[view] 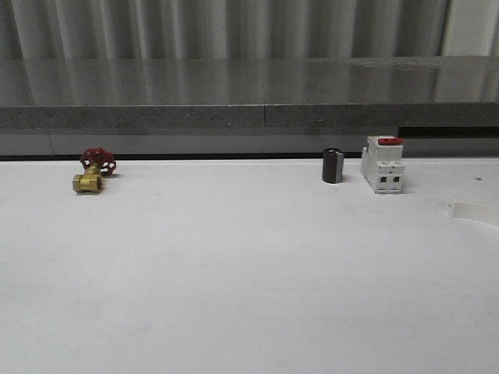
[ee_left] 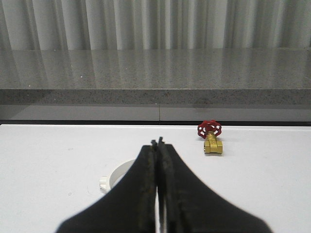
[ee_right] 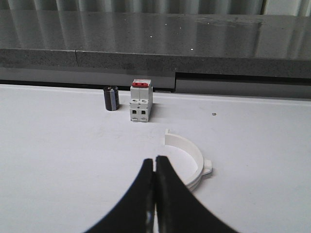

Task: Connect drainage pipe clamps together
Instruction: 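Move the left gripper down over the white semicircular clamp half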

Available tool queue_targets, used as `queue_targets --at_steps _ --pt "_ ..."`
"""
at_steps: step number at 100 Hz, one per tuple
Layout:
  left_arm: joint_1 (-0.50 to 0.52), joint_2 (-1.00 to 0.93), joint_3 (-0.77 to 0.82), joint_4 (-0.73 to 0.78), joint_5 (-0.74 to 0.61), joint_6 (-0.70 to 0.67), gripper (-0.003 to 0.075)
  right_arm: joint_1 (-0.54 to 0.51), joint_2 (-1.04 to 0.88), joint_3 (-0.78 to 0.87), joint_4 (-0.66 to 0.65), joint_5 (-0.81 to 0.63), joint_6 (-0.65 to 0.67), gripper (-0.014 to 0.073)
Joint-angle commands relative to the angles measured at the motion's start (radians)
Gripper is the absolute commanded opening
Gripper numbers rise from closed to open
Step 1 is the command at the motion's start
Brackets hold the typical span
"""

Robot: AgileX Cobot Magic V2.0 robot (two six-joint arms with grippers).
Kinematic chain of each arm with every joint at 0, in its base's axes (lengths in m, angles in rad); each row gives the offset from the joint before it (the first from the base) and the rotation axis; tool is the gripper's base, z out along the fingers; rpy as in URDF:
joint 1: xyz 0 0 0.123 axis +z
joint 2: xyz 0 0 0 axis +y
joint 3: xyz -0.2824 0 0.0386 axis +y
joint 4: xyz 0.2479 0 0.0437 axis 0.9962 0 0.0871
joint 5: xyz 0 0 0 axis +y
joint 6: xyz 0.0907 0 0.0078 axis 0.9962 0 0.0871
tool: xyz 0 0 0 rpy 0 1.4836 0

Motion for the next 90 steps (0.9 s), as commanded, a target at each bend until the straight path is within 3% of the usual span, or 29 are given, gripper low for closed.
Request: queue_targets --at_steps 1,57,90 --pt "0.003 -0.030 0.036 0.001 -0.081 -0.003 -0.0020 -0.002 -0.020 -0.015 -0.008 -0.072 -0.007 -0.0066" --pt "0.003 -0.023 -0.007 0.001 -0.071 -0.003 -0.0020 -0.002 -0.020 -0.015 -0.008 -0.072 -0.007 -0.0066" --pt "0.003 0.200 -0.293 -0.021 0.173 -0.003 -0.0020 -0.002 -0.020 -0.015 -0.008 -0.072 -0.007 -0.0066"
